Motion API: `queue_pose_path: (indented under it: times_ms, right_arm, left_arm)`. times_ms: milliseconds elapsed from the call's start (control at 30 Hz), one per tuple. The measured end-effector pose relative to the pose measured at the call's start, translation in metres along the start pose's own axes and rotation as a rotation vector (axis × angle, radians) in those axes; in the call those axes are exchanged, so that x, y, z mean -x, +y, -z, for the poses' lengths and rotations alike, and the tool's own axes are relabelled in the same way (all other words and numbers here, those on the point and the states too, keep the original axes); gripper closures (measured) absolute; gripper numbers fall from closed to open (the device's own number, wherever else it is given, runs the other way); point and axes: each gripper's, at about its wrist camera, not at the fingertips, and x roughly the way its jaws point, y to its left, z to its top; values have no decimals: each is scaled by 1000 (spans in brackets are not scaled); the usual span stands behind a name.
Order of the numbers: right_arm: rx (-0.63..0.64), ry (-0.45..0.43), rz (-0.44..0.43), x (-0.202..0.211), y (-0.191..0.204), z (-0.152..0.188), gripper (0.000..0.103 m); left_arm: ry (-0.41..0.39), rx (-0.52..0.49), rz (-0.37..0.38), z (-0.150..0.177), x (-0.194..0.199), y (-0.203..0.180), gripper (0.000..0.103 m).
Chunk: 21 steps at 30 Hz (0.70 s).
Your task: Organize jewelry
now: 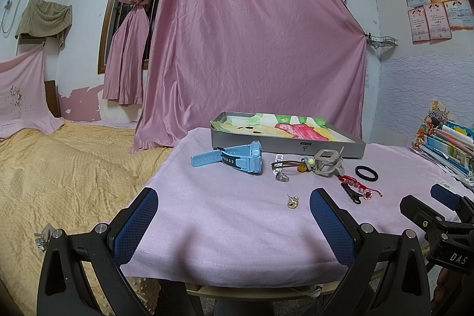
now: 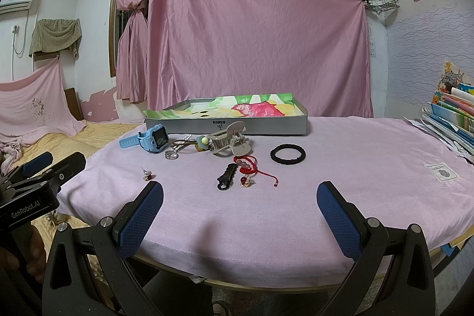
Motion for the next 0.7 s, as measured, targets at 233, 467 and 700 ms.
queue_pose_path:
  times_ms: [233, 467, 700]
  right_arm:
    - [0, 0, 0, 1, 1, 1, 1]
    - [0, 0, 0, 1, 0, 1, 1]
    - [0, 1, 0, 0, 0, 1, 1]
  left_arm:
    - [0, 0, 0, 0, 0, 0, 0]
    - [-1, -1, -1, 0, 0, 0, 0]
    - [0, -1, 0, 0, 0, 0, 0]
